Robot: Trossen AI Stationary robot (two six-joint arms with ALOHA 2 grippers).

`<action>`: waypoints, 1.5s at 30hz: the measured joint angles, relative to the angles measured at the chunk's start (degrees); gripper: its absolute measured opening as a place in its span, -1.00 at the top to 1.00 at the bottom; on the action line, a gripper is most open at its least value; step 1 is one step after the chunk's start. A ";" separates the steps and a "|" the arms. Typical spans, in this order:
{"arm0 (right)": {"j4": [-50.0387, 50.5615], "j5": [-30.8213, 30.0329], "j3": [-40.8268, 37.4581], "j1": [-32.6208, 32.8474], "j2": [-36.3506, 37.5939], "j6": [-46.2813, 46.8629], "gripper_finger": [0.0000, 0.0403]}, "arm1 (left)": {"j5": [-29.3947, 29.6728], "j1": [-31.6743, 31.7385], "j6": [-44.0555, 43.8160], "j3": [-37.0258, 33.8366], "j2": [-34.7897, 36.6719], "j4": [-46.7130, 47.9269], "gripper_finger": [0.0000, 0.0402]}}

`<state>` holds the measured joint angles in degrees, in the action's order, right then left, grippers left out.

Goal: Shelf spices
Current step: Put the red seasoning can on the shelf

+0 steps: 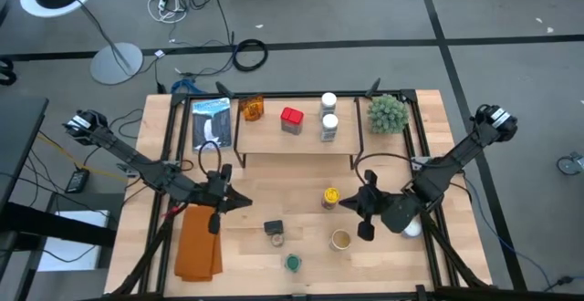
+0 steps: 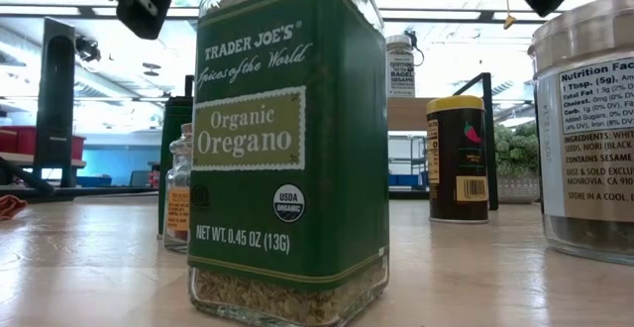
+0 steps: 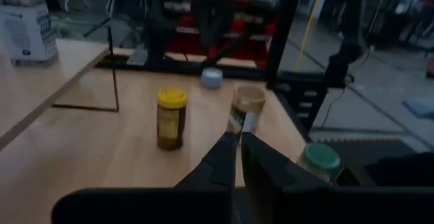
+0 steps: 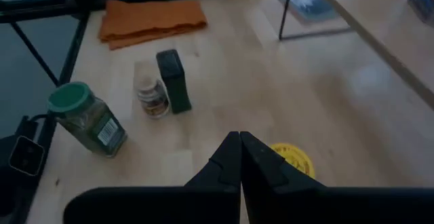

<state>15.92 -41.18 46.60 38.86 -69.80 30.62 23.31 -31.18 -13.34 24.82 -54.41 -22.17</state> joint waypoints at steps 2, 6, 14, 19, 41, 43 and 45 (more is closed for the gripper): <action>-1.00 0.13 -1.31 -0.92 0.76 -0.65 1.00 | 0.00 0.00 0.03 0.00 0.00 -1.91 0.85; -1.32 0.23 -2.82 -2.11 2.07 -0.76 1.00 | 0.35 0.04 0.00 0.00 -0.02 -3.06 0.85; -2.02 5.01 -3.11 -3.37 2.77 -3.34 1.00 | 6.71 2.36 4.19 0.02 -0.01 -12.26 0.85; -2.14 5.16 -3.11 -3.42 2.77 -4.24 0.99 | 7.02 6.73 5.44 3.06 -0.94 -11.39 0.85; -2.56 8.26 -3.11 -3.34 2.84 -4.86 1.00 | -19.88 30.73 12.53 60.38 -33.17 51.95 0.91; -2.66 8.30 -3.11 -3.33 2.84 -4.86 0.99 | -21.19 32.56 14.97 64.54 -36.37 58.59 0.91; -2.62 8.33 -3.11 -3.33 2.84 -4.86 0.99 | -22.01 34.22 17.61 67.90 -39.07 64.22 0.91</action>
<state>13.30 -32.85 43.48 35.53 -66.96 25.76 1.30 3.04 4.26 92.72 -93.49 42.05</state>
